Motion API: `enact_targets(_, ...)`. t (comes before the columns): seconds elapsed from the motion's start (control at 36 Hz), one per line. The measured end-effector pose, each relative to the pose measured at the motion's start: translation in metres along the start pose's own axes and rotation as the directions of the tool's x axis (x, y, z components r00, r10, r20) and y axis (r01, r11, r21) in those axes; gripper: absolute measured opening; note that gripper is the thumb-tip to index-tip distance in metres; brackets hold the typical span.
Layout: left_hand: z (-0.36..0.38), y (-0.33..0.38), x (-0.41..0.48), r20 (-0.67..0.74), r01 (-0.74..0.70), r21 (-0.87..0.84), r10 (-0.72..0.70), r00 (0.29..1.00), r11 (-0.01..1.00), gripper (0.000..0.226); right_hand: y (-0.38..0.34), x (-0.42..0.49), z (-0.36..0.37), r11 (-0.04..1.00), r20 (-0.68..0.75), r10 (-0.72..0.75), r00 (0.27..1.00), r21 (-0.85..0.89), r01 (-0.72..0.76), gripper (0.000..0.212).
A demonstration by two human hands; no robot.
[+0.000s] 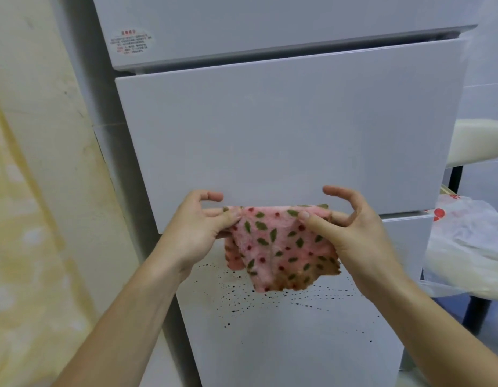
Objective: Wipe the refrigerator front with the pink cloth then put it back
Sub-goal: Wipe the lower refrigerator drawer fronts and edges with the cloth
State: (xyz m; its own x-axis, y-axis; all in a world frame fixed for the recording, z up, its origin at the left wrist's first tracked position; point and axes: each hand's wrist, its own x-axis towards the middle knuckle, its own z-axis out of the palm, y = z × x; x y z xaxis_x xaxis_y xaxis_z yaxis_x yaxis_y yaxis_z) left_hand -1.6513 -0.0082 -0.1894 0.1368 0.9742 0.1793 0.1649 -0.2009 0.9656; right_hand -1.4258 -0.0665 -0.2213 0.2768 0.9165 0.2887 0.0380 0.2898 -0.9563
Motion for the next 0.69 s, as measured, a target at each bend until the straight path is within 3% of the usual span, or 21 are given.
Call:
enact_targets(0.08, -0.002, 0.002, -0.004, 0.043, -0.074, 0.112, 0.069, 0.997, 0.991, 0.02, -0.001, 0.001, -0.002, 0.999, 0.033, 0.021, 0.999, -0.048, -0.019, 0.031)
enact_targets(0.17, -0.003, 0.005, -0.006, 0.06, -0.115, 0.153, 0.107, 0.992, 0.982, 0.019, 0.0, 0.001, -0.002, 0.995, 0.097, 0.039, 0.995, -0.1, -0.029, 0.03)
enact_targets(0.28, -0.008, 0.002, -0.004, 0.068, -0.173, 0.254, 0.161, 0.985, 0.952, 0.033, 0.003, 0.001, 0.001, 0.989, 0.141, 0.024, 0.99, -0.151, -0.003, 0.031)
enact_targets(0.36, -0.01, -0.002, -0.003, 0.062, -0.247, 0.429, 0.244, 0.968, 0.869, 0.042, 0.01, 0.003, 0.005, 0.954, 0.076, -0.072, 0.994, -0.285, 0.091, 0.024)
enact_targets(0.44, -0.008, -0.007, -0.004, 0.003, -0.271, 0.573, 0.329, 0.944, 0.773, 0.036, 0.019, 0.005, 0.01, 0.76, -0.022, -0.361, 0.932, -0.587, 0.28, 0.023)
enact_targets(0.5, -0.006, -0.01, -0.004, -0.026, -0.297, 0.609, 0.393, 0.919, 0.735, 0.027, 0.025, 0.006, 0.014, 0.518, 0.042, -0.577, 0.816, -0.753, 0.406, 0.02)
enact_targets(0.56, -0.005, -0.013, -0.004, -0.055, -0.317, 0.639, 0.452, 0.89, 0.701, 0.021, 0.028, 0.008, 0.018, 0.386, 0.091, -0.664, 0.743, -0.809, 0.444, 0.018)
enact_targets(0.61, -0.005, -0.015, -0.001, -0.096, -0.309, 0.648, 0.477, 0.874, 0.697, 0.018, 0.026, 0.01, 0.024, 0.437, 0.045, -0.638, 0.769, -0.801, 0.41, 0.014)
enact_targets(0.69, -0.006, -0.018, 0.003, -0.166, -0.335, 0.609, 0.529, 0.832, 0.719, 0.018, 0.027, 0.013, 0.037, 0.597, -0.028, -0.592, 0.806, -0.686, 0.415, 0.017)
